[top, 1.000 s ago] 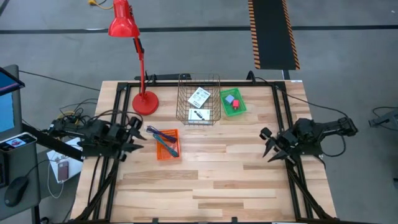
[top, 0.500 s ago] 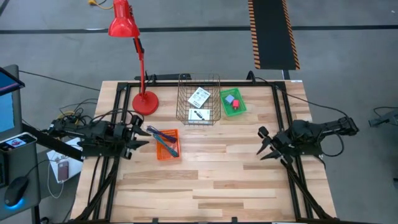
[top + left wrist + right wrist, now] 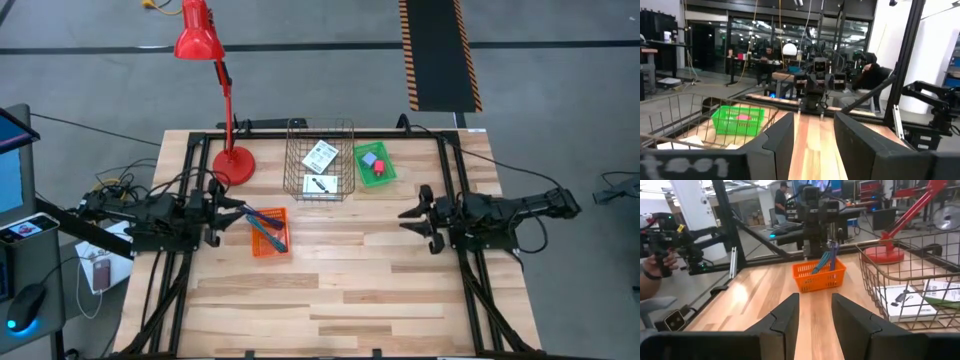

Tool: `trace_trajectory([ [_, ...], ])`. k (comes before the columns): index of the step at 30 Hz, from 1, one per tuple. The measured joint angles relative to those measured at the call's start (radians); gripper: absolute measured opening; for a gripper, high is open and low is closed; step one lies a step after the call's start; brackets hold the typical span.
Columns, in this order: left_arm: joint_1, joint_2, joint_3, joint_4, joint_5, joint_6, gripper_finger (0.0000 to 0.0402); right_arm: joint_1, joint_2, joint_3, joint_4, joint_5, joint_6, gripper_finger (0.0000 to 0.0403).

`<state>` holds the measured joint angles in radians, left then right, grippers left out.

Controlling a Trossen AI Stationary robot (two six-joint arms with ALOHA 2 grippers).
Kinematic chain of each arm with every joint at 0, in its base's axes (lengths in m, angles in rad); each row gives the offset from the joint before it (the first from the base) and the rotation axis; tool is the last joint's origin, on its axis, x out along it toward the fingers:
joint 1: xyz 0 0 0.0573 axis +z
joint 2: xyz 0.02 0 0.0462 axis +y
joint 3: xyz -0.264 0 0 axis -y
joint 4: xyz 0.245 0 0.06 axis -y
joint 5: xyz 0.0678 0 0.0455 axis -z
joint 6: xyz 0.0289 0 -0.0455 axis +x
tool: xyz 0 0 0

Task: Pick and place items into bin
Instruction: Return to Home Position

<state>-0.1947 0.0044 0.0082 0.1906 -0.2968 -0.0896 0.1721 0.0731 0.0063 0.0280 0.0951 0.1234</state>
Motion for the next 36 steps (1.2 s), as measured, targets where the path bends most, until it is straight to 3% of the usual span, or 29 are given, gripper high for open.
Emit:
trace_trajectory([
  [17, 0.000, 0.003, 0.005, -0.125, 0.003, 0.007, 0.0128, -0.002, 0.005, 0.000, -0.002, -0.015, 0.000, 0.0108],
  [36, 0.000, 0.004, 0.007, -0.132, 0.003, 0.024, 0.0128, -0.002, 0.005, 0.000, -0.002, -0.017, 0.000, 0.0108],
])
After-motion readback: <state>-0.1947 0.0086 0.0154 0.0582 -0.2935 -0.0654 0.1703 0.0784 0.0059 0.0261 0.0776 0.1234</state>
